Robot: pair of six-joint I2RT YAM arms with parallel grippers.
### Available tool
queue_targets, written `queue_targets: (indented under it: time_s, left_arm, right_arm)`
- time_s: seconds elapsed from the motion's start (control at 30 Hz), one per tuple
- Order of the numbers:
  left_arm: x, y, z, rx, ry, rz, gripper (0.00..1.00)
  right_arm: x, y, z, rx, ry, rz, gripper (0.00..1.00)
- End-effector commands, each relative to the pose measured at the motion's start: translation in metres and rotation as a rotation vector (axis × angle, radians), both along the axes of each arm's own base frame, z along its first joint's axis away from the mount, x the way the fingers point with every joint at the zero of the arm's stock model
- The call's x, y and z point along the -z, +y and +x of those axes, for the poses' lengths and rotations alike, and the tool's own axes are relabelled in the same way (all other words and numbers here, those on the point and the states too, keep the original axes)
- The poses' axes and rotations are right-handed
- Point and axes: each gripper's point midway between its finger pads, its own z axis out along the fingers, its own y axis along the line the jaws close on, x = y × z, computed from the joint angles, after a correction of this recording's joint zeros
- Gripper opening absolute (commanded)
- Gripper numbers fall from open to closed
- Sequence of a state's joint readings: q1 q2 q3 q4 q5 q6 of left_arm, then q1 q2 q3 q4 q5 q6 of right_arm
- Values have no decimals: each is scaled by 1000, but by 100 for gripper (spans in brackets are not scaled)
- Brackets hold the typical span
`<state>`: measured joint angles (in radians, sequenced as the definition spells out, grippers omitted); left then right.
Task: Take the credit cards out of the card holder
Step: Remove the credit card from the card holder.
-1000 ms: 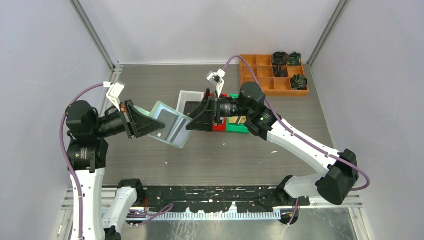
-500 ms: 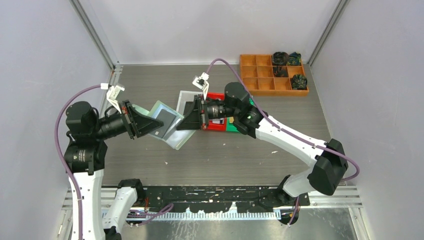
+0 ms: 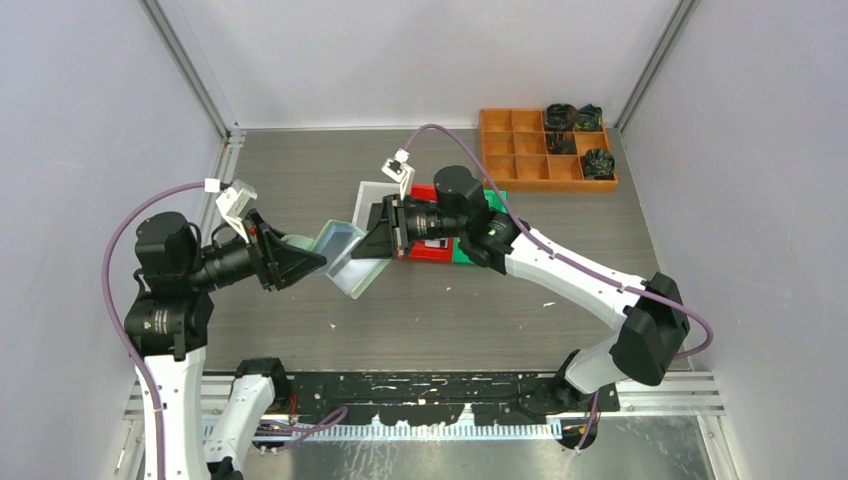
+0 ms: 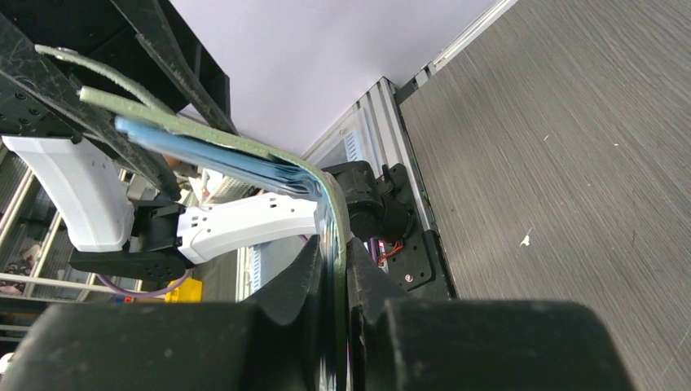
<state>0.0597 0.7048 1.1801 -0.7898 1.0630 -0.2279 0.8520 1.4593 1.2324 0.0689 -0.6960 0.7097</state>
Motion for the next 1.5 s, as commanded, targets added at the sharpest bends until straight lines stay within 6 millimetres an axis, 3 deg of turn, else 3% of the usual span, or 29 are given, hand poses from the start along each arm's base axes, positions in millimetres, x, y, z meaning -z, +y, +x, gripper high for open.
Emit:
queue_targets:
  time_s: [0.0,0.37,0.5,0.67,0.87,1.13,1.27,1.47]
  left_arm:
    - [-6,-3,-11,49,-52,11,37]
    - [-8,1,-5,-3,-63,19,28]
    - [2,14,13,-122,-88,78,40]
    - [17,36,33,-265,-107,169,43]
    - [13,14,11,-110,-74,85,46]
    - [16,6,7,-88,17,-5,49]
    - [7,6,10,-99,6,-21,43]
    - [-22,2,8,-93,-23,-81,23]
  right_arm:
    - [-41,-5,2,23,-66,86,1]
    - [-46,-10,-7,-7,-70,98,1]
    - [-54,-10,-11,-23,-55,117,1]
    - [-57,-10,-13,-30,-30,116,1]
    - [-54,-12,-11,-7,-23,76,1]
    - [-72,-14,-30,-69,-106,174,1]
    - [-76,-17,-39,-97,-150,222,1]
    - [-69,-21,-47,-116,-200,228,1]
